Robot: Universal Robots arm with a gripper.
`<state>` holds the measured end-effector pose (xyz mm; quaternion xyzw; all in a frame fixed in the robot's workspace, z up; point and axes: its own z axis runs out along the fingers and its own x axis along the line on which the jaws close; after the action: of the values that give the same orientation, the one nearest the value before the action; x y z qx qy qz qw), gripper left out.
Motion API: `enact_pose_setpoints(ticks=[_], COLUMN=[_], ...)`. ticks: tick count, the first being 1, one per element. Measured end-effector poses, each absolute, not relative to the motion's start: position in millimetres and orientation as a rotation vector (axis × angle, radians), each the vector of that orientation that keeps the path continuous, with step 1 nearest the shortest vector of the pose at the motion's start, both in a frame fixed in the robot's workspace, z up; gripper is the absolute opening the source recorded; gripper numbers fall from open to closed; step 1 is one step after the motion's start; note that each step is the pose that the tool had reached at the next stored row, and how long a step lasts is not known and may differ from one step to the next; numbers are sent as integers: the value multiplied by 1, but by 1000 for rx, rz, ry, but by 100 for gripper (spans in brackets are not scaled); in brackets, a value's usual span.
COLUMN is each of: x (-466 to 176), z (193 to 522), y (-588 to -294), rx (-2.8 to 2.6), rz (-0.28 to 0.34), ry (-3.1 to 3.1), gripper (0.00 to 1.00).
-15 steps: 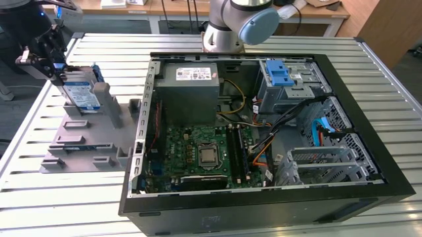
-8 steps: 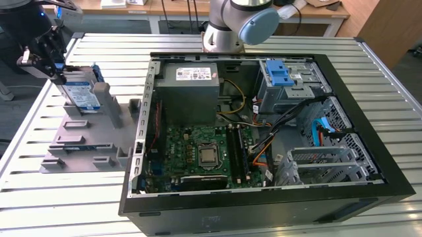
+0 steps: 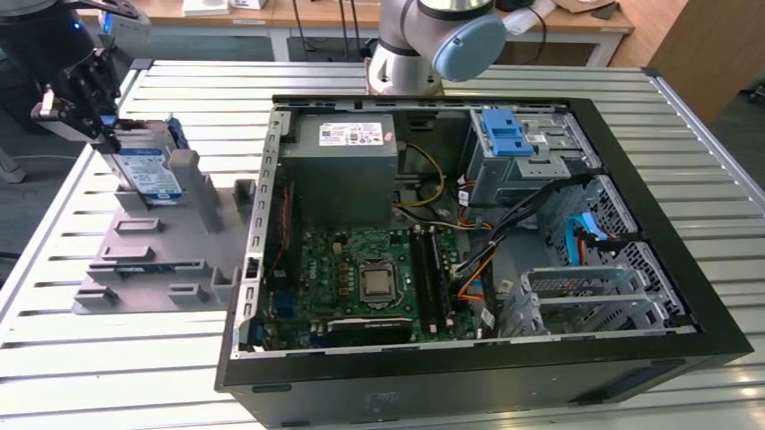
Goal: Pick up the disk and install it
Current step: 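Pick up the disk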
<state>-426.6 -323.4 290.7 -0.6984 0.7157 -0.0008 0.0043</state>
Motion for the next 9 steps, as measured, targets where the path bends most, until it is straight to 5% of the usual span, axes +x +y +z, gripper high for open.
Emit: enact_pose_setpoints(ticks=[9], x=[-427], z=[291], y=[-323], rx=[-2188], rz=[-3], ry=[2242], gripper=[36])
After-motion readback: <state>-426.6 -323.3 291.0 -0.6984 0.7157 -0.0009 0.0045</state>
